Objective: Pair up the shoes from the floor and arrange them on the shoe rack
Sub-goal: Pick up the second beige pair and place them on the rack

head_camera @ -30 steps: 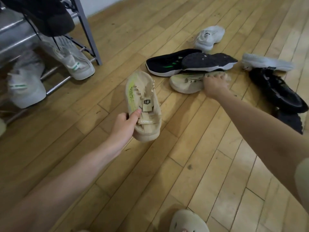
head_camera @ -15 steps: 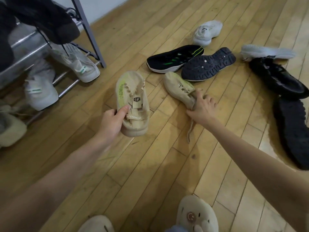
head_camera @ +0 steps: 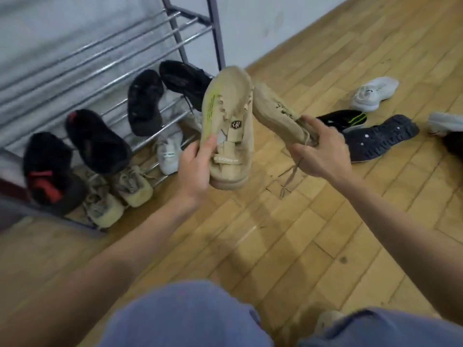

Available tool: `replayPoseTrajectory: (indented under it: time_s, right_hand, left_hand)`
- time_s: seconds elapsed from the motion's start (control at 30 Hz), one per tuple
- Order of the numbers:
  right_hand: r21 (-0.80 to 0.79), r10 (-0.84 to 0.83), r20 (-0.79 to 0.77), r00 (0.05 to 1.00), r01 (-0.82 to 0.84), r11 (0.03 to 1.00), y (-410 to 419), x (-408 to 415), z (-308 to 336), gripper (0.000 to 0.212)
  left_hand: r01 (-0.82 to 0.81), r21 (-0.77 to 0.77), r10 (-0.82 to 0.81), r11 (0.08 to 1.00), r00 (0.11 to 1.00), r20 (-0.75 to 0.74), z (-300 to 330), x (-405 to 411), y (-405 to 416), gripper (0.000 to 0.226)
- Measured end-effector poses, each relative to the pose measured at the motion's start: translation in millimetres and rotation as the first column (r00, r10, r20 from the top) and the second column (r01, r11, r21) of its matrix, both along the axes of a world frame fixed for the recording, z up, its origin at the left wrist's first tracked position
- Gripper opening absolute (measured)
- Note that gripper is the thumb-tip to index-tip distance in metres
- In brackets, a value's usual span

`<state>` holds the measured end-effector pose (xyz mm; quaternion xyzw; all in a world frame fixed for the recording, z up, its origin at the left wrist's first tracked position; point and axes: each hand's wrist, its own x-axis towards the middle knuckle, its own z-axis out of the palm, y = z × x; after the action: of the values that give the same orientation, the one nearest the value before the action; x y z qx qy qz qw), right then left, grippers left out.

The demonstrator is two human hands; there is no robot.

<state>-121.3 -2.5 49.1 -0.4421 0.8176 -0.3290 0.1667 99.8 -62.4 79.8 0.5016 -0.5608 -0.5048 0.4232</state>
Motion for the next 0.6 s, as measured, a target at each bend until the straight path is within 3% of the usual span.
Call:
replayPoseTrajectory:
  time_s: [0.17,0.43,0.6]
  right_hand:
    - [-0.064,0.064,-0.013,0.998,-0.065,0.996,-24.8,23.4,39.6,0.083]
    - [-0.153,0.234,-0.103,0.967,-0.248,0.957,-80.7,47.2,84.9,0.076]
    - [-0.175,0.249,-0.128,0.96,-0.269,0.947,-119.7,59.5,107.9,0.074]
  left_hand:
    - [-0.084,-0.142,0.089,0.986,0.996,0.023,39.3,26.7,-15.7,0.025]
    - [-0.333,-0.082,0.329,0.939,0.943,-0.057,78.8,59.1,-52.9,0.033]
    - [-0.374,-0.041,0.374,0.926,0.927,-0.023,99.2,84.5,-108.3,0.04]
